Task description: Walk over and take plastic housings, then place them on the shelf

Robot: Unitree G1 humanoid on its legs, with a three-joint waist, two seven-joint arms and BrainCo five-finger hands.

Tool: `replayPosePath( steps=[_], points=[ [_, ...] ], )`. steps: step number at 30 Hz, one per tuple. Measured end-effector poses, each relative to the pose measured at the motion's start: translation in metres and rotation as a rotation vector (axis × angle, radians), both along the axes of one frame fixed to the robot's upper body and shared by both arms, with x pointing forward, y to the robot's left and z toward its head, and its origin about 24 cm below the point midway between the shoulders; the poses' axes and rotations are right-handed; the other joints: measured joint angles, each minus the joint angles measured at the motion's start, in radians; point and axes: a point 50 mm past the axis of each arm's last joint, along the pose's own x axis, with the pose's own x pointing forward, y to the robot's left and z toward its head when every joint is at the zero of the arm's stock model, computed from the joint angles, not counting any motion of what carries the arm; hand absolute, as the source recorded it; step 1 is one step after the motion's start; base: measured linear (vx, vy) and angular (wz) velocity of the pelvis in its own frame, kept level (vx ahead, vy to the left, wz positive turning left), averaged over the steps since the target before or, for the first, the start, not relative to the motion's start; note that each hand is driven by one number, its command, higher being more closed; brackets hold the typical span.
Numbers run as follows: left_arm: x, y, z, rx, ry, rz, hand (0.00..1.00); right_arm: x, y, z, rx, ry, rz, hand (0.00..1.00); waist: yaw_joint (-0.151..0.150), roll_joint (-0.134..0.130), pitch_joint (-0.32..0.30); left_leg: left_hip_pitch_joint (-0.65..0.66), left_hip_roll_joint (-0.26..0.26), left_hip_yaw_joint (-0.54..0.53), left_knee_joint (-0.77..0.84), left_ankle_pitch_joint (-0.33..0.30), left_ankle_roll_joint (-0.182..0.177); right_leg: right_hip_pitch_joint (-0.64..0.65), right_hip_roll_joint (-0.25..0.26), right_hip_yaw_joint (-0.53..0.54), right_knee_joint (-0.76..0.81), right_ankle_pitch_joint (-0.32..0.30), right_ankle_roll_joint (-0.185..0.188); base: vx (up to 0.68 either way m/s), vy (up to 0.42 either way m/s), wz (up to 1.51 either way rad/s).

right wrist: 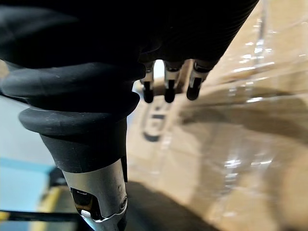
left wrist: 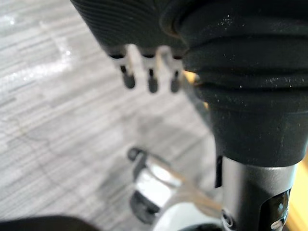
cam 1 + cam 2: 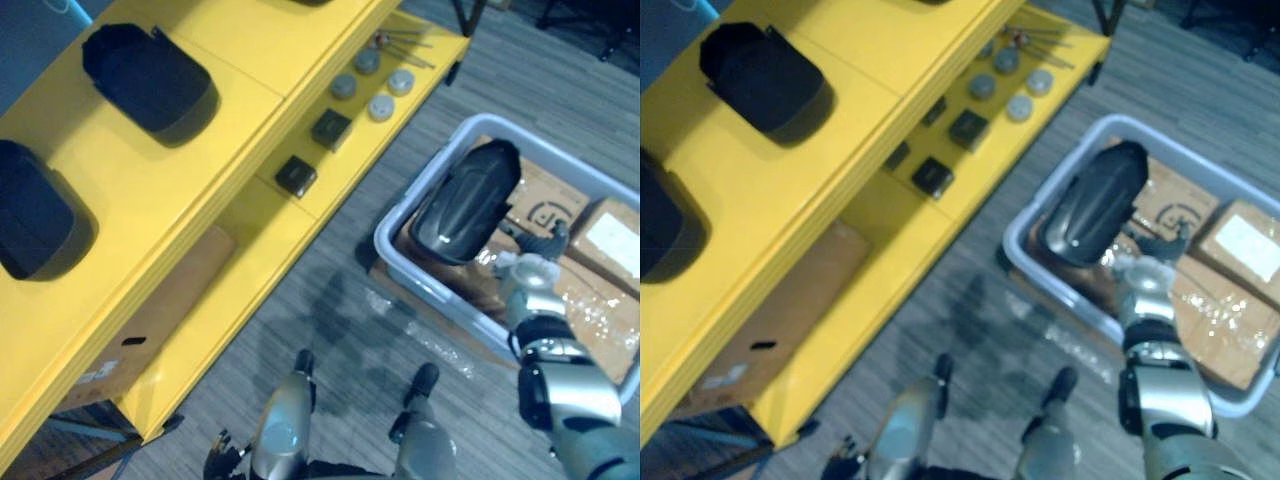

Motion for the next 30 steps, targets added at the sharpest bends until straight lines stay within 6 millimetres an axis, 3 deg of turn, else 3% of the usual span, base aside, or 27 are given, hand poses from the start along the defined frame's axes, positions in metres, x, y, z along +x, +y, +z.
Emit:
replayPosePath(
  steps=[6,7,12,17,22,30],
  points=[
    [-0.001,-0.005,-0.001,-0.021,0.013,-0.012,0.0,-0.003,-0.027,0.02,-0.013,0.11,-0.082,0.0,0.041,0.014,0.005,-0.052,-0.005,-0.02,0.023,0.001,0.002,-0.04,-0.008,-0.025,0.038,-0.005,0.002,-0.02,0.031,0.12],
    [-0.001,-0.006,-0.001,-0.024,0.014,-0.021,0.0,-0.004,-0.03,0.022,-0.011,0.119,-0.091,1.0,0.043,0.016,0.006,-0.058,-0.008,-0.024,0.028,0.001,0.003,-0.043,-0.011,-0.029,0.044,-0.009,0.003,-0.04,0.049,0.19],
    [0.007,-0.012,-0.001,-0.039,0.009,-0.052,0.0,-0.015,-0.058,0.046,-0.109,0.227,-0.147,1.0,0.07,0.044,0.017,-0.11,-0.022,-0.046,0.043,0.004,0.009,-0.085,-0.026,-0.051,0.071,-0.024,-0.004,-0.07,0.044,0.14],
    [0.008,-0.015,-0.001,-0.04,0.011,-0.08,0.0,-0.032,-0.086,0.057,-0.139,0.305,-0.139,1.0,0.071,0.05,0.017,-0.142,-0.025,-0.064,0.04,0.015,0.007,-0.104,-0.028,-0.078,0.074,-0.024,-0.005,-0.01,0.014,0.09],
    [0.013,-0.018,0.001,-0.044,-0.008,-0.096,0.0,-0.036,-0.09,0.055,-0.179,0.377,-0.114,1.0,0.068,0.07,0.015,-0.141,-0.022,-0.068,0.04,0.015,0.007,-0.106,-0.027,-0.078,0.082,-0.021,0.0,0.01,0.003,0.0],
    [0.026,-0.014,0.01,-0.017,-0.089,-0.132,0.0,-0.035,-0.089,0.057,-0.366,0.425,-0.153,1.0,0.08,0.069,0.016,-0.16,-0.013,-0.071,0.081,0.0,0.01,-0.104,-0.017,-0.086,0.092,-0.025,-0.002,-0.04,0.017,0.01]
  ],
)
